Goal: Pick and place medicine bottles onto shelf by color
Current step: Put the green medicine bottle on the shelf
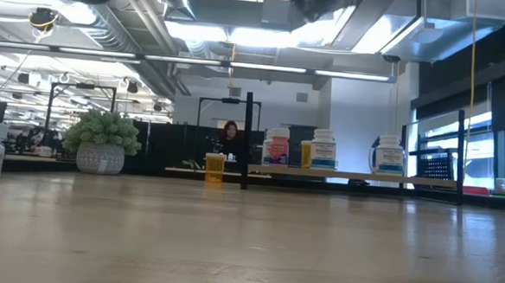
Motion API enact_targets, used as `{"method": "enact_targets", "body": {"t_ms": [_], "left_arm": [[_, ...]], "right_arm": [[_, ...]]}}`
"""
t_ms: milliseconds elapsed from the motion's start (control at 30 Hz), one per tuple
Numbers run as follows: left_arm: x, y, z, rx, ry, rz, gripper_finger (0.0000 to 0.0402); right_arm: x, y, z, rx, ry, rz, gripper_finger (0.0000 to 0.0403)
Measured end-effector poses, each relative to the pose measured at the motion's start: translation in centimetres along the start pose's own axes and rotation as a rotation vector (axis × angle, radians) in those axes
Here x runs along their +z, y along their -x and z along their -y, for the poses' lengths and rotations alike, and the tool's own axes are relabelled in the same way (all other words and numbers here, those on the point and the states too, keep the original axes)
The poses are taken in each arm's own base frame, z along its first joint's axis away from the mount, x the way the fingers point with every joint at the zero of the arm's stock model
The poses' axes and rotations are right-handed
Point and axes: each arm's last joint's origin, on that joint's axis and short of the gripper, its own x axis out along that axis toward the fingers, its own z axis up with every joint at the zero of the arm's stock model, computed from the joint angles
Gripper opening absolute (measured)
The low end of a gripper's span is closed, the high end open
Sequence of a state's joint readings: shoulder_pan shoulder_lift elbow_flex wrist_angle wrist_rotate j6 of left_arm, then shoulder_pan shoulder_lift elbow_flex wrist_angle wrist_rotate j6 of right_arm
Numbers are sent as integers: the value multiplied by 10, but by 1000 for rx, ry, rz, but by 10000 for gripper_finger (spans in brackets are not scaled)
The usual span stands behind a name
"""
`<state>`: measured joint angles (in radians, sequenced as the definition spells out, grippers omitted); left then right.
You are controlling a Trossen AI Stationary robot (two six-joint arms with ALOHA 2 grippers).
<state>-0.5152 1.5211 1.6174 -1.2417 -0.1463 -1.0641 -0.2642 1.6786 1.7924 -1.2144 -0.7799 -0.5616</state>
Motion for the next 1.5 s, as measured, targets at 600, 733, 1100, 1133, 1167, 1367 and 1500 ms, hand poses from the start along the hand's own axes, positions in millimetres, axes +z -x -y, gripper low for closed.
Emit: {"method": "enact_targets", "body": {"t_ms": [600, 733, 1100, 1133, 1167, 1367, 1500], "left_arm": [[90, -2, -47, 71, -182, 86, 212], [113, -23, -56, 71, -239, 80, 212], [158, -92, -66, 113, -364, 84, 212], [160, -100, -66, 113, -370, 83, 212], [163, -107, -65, 108, -376, 88, 212], [170, -153, -63, 119, -404, 52, 212], [171, -177, -64, 129, -403, 31, 212]], "right_arm": [[4, 69, -96, -312, 41, 74, 217], [2, 76, -104, -319, 52, 92, 217], [0, 84, -113, -331, 64, 122, 217], [0, 85, -114, -331, 63, 124, 217], [0, 85, -114, -331, 64, 124, 217], [0, 85, -114, -334, 78, 126, 217], [1, 85, -114, -335, 81, 129, 217]]}}
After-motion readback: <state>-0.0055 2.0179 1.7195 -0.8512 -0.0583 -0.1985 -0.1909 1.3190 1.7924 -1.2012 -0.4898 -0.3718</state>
